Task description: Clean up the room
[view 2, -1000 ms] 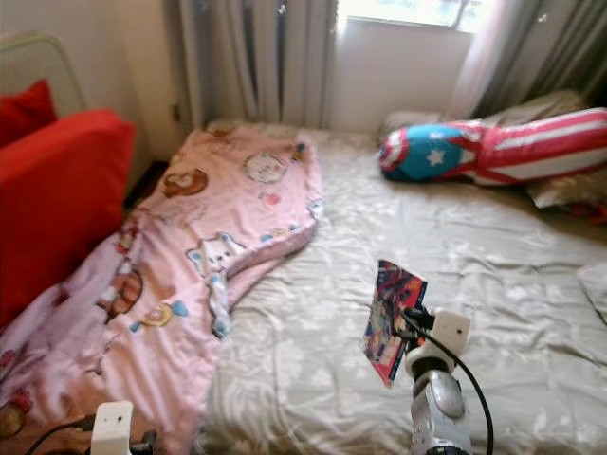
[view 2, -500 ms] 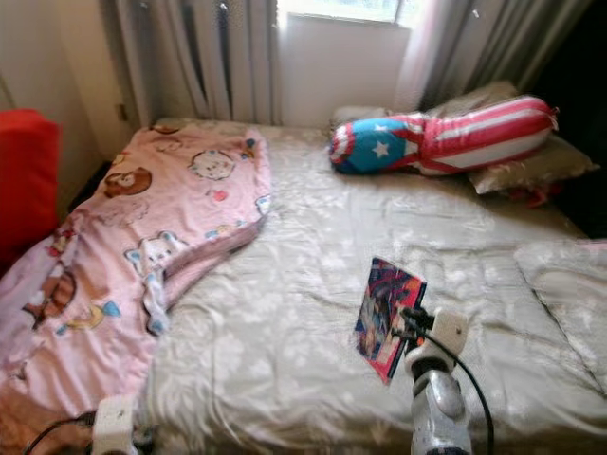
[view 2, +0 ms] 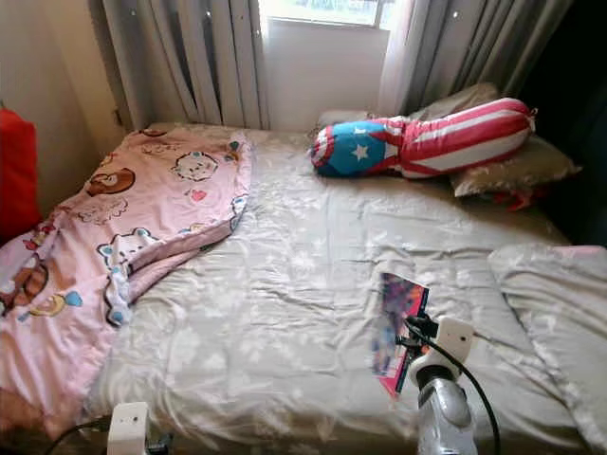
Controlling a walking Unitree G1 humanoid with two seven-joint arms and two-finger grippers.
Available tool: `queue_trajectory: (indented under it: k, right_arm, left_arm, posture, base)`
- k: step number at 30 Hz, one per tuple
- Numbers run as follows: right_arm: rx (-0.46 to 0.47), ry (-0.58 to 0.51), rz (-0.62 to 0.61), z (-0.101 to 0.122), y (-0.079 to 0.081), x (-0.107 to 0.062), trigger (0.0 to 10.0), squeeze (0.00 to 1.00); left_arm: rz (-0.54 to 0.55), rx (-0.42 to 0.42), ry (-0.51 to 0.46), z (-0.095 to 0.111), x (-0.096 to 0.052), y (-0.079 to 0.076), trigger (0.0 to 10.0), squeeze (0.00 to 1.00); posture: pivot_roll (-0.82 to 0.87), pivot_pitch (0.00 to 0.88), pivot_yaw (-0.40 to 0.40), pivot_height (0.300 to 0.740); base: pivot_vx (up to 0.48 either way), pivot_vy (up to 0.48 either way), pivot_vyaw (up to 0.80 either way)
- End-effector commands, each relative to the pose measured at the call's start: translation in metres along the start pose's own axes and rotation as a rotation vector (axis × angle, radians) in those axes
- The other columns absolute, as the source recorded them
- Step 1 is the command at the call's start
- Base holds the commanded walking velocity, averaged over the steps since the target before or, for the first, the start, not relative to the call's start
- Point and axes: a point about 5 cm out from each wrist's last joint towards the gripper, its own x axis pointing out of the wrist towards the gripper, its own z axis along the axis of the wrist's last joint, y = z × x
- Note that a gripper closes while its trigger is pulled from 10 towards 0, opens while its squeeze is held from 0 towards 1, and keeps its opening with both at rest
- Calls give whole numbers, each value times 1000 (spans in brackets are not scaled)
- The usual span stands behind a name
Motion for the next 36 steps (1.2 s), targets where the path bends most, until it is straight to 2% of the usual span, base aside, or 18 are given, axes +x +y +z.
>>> queue_trajectory:
  k: [1, 12, 22, 33, 36]
  right_arm:
    - [-17, -46, 12, 12, 1, 5, 10000, 0]
    - [-37, -38, 4, 10, -1, 4, 10000, 0]
    - [-47, -37, 14, 8, 3, 4, 10000, 0]
    - [-68, -30, 17, 7, 2, 2, 10000, 0]
    - [-102, -41, 49, 8, 4, 2, 10000, 0]
  left_arm:
    - [-7, 7, 1, 2, 1, 0, 10000, 0]
    - [-6, 1, 6, 2, 1, 1, 10000, 0]
    - [-3, -5, 16, 1, 1, 1, 10000, 0]
    - [-9, -36, 18, 1, 1, 1, 10000, 0]
    - [-12, -34, 23, 0, 1, 0, 10000, 0]
  posture:
    - [8, 0, -109, 740]
    - [10, 0, -113, 740]
    - [9, 0, -113, 740]
    - [3, 0, -109, 740]
    - [4, 0, -106, 740]
  base:
    - [0, -296, 0]
    - [0, -293, 0]
    - [0, -300, 0]
    - [0, 0, 0]
    - [0, 0, 733]
